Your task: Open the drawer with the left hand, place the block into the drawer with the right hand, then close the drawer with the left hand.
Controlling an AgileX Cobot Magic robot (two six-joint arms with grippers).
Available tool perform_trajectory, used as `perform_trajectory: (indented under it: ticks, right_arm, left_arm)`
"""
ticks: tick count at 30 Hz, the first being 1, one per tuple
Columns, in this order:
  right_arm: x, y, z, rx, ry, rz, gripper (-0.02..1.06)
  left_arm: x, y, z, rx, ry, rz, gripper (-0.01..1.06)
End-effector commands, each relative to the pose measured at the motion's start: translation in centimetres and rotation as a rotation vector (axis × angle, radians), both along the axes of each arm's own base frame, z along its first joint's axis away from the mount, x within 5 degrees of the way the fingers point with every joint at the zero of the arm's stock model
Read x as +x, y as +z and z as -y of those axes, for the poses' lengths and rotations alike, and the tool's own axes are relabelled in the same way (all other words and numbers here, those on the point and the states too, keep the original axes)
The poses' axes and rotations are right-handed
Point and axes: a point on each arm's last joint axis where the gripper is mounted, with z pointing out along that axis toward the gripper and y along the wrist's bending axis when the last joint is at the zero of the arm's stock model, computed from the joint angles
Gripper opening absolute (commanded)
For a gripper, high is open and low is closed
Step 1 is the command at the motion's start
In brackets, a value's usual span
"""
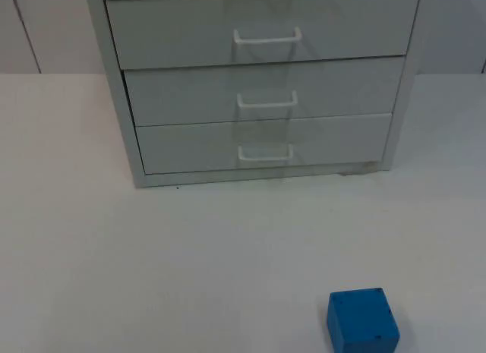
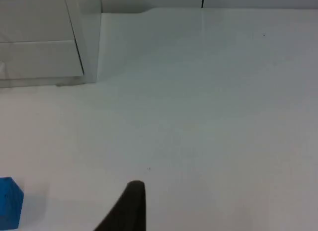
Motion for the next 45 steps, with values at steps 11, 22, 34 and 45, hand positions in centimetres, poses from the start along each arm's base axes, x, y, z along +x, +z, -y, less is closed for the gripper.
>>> perform_trajectory:
  ticks: [11, 22, 34, 45]
  right_arm:
    - [5.5, 3.6, -0.2, -0.009, 0.001, -0.038, 1.05]
    - [11.3, 2.1, -0.4, -0.016, 0.007, -0.237, 1.05]
    - [12.5, 1.3, -0.4, -0.018, 0.008, -0.302, 1.05]
    - [12.6, 1.3, -0.4, -0.017, 0.006, -0.292, 1.05]
  left_arm:
    - [3.8, 1.4, -0.2, -0.019, 0.003, -0.068, 1.05]
    - [8.7, 0.6, 0.1, -0.099, -0.014, -0.238, 1.05]
    - [11.0, -0.9, -0.1, -0.1, -0.014, -0.396, 1.05]
    - [11.2, -1.1, -0.1, -0.101, -0.015, -0.412, 1.05]
